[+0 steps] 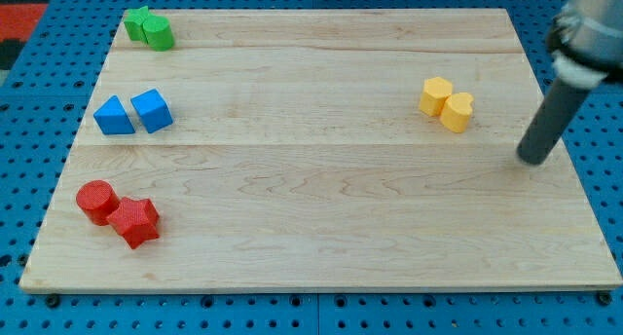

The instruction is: Slide yellow hexagon towards bottom right

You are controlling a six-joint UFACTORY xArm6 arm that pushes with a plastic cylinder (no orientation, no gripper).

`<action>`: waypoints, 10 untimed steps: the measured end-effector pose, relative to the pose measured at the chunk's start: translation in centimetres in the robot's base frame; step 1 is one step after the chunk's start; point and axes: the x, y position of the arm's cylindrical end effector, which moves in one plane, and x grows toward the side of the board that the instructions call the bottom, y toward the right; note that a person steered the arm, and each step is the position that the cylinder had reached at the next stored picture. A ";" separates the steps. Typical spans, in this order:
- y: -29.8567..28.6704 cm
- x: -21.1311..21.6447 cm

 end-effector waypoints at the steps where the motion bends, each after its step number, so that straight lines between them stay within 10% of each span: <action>1: -2.7 -6.8; 3: -11.5 0.5; 6: -13.4 -4.7; 10: -13.2 2.5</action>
